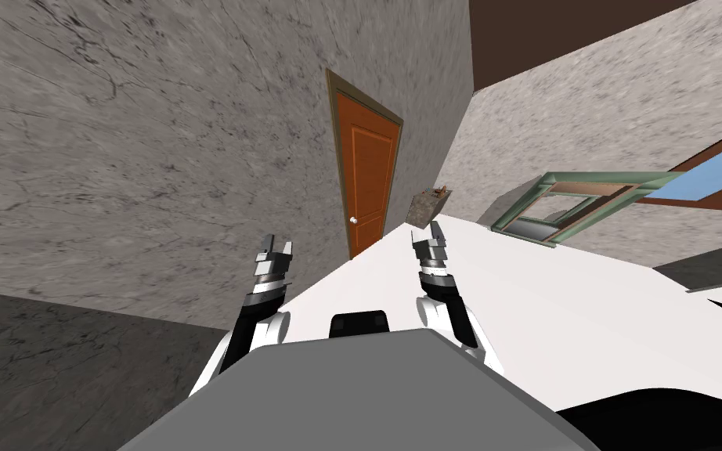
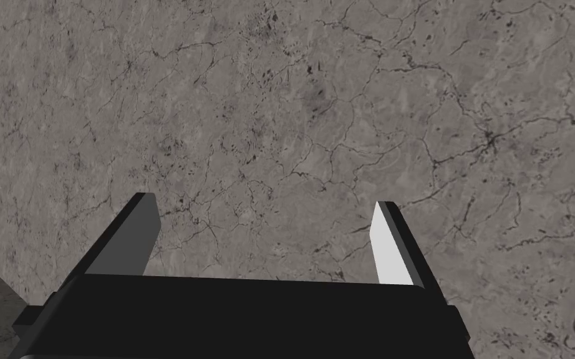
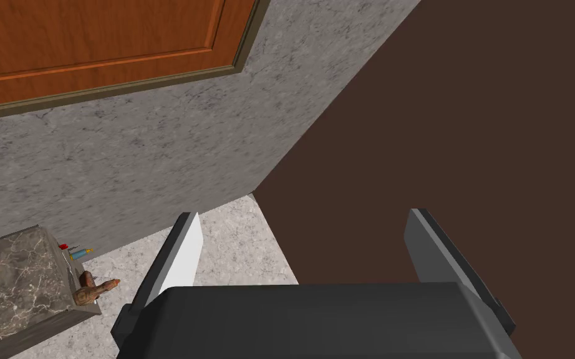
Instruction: Pull the door open
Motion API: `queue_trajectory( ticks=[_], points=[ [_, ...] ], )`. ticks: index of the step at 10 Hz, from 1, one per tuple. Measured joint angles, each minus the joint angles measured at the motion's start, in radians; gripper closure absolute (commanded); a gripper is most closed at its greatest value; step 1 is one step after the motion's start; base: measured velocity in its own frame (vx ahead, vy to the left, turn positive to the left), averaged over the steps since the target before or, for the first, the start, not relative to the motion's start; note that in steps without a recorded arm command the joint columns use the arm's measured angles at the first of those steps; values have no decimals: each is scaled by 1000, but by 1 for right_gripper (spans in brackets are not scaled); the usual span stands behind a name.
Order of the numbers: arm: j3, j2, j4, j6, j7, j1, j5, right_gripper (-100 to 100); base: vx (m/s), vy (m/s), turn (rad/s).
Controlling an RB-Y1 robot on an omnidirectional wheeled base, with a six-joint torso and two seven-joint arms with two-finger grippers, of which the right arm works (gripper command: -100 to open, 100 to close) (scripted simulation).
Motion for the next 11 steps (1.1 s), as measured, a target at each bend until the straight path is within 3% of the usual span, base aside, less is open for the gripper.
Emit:
queue_trajectory(
  ticks=[3,7,11],
  points=[
    [1,-12,60,-28,47,-12,23,-100,90,21,21],
    [4,-18,129,-38,111,-47,55,-100,81,9,27],
    [-1,-29,228,-78,180,-78,85,-100,91,-6,32]
  ],
)
